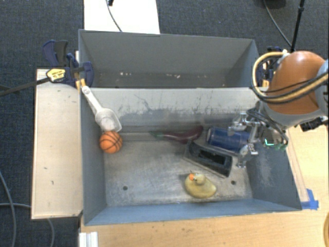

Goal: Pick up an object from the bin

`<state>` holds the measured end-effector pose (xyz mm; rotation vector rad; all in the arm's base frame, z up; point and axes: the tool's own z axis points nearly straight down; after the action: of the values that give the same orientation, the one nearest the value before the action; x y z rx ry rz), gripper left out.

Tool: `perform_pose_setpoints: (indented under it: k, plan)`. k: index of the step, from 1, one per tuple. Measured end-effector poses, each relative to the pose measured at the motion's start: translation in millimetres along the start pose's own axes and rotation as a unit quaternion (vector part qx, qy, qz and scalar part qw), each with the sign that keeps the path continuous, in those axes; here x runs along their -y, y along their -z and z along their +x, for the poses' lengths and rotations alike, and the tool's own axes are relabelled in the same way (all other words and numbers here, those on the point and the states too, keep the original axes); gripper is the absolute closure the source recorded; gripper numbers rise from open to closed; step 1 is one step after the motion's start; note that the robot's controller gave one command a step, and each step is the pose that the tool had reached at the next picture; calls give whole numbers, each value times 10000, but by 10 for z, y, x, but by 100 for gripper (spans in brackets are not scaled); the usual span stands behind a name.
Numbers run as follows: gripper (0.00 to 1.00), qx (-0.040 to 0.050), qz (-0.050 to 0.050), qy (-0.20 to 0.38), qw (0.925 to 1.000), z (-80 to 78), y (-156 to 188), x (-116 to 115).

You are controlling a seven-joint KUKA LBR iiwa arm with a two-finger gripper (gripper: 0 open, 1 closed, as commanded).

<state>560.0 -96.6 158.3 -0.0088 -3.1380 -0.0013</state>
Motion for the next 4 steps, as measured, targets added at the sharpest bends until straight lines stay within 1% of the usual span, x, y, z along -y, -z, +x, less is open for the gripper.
perform_pose_setpoints:
  k: [1,2,3,4]
  plan:
    - [0,33,6,15,10000,-18,32,-3]
    - [0,69,8,-250,9997,-41,-419,-354]
    - [0,-14,-15,-700,9975,7,-681,-670]
    - [0,45,-2,-984,9951,39,-340,-632]
